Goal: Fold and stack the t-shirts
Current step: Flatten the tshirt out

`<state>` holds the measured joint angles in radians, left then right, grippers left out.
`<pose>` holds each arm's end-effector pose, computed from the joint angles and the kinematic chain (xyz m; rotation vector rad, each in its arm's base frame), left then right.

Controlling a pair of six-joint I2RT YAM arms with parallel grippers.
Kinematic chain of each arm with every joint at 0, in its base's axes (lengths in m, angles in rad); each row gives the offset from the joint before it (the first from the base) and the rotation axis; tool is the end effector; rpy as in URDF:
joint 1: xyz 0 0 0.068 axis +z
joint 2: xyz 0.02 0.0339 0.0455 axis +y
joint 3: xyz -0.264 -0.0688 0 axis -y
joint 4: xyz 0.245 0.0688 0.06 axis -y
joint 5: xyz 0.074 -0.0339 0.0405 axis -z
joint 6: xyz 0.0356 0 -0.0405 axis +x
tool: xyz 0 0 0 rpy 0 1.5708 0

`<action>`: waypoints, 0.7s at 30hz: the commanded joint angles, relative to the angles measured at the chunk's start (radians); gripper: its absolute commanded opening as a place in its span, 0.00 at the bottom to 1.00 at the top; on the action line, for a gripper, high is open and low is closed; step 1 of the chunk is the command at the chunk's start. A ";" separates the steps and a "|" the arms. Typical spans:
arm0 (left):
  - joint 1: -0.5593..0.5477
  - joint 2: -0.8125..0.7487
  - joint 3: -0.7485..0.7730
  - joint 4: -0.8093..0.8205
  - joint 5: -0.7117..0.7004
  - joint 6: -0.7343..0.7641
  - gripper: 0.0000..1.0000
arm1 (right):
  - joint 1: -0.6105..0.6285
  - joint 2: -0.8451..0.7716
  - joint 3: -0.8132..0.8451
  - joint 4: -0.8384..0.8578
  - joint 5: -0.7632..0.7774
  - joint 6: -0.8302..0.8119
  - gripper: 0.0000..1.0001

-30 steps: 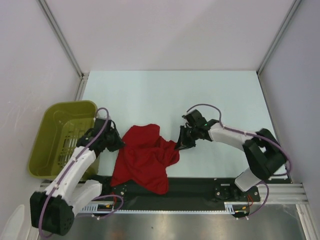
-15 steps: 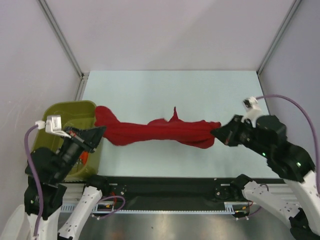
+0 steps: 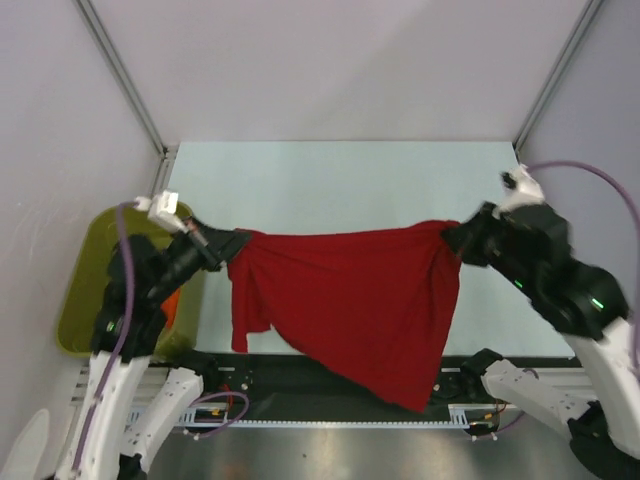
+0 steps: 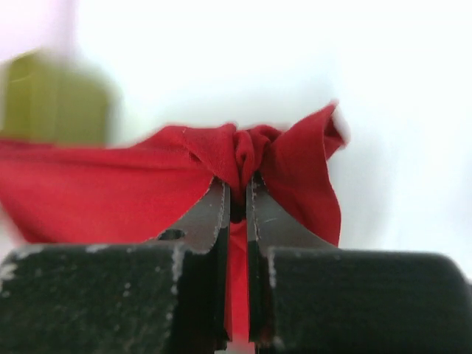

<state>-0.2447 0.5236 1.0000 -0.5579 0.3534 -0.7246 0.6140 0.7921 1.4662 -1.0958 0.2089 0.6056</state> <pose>0.0830 -0.0334 0.4024 -0.1344 1.7461 -1.0150 0.0760 0.0446 0.4567 0.1289 2.0256 0.5768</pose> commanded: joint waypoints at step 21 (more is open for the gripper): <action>-0.001 0.826 0.048 0.002 -0.054 0.200 0.50 | -0.524 0.736 -0.220 0.246 -0.313 -0.241 0.50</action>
<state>-0.2420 1.3907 1.1069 -0.6006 0.2142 -0.5270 0.0780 1.7130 1.3762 -0.8139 -0.0502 0.3725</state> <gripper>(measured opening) 0.532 0.500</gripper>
